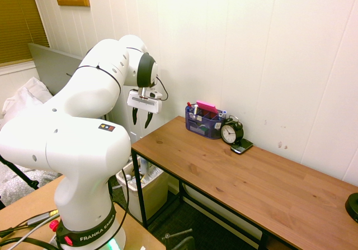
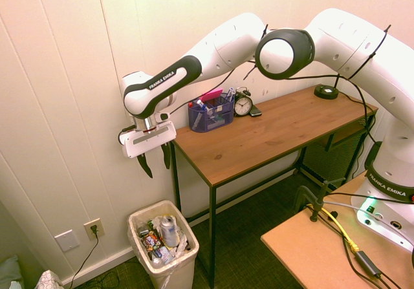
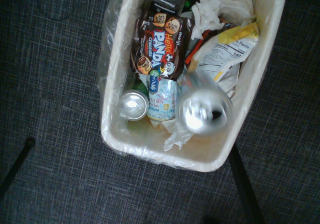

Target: Throw the can in the trash bin

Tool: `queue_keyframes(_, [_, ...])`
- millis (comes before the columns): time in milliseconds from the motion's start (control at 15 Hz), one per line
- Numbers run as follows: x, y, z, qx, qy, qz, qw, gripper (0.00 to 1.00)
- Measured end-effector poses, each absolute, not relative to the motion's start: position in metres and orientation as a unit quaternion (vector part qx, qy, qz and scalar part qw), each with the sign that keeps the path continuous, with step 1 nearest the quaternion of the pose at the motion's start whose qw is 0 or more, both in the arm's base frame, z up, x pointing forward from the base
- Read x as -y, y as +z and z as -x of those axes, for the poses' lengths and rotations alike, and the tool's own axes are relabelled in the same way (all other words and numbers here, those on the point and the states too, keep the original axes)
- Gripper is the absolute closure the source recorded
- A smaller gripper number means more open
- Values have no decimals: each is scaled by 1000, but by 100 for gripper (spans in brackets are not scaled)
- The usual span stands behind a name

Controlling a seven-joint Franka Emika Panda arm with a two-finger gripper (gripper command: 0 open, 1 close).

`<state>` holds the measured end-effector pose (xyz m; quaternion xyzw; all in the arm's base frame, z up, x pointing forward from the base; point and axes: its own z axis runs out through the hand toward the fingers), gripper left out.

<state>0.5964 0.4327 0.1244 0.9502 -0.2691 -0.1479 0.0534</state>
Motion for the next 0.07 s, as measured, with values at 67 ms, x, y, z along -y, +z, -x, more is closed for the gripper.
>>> queue_keyframes(67, [-432, 125, -598, 270, -143, -951, 54, 0])
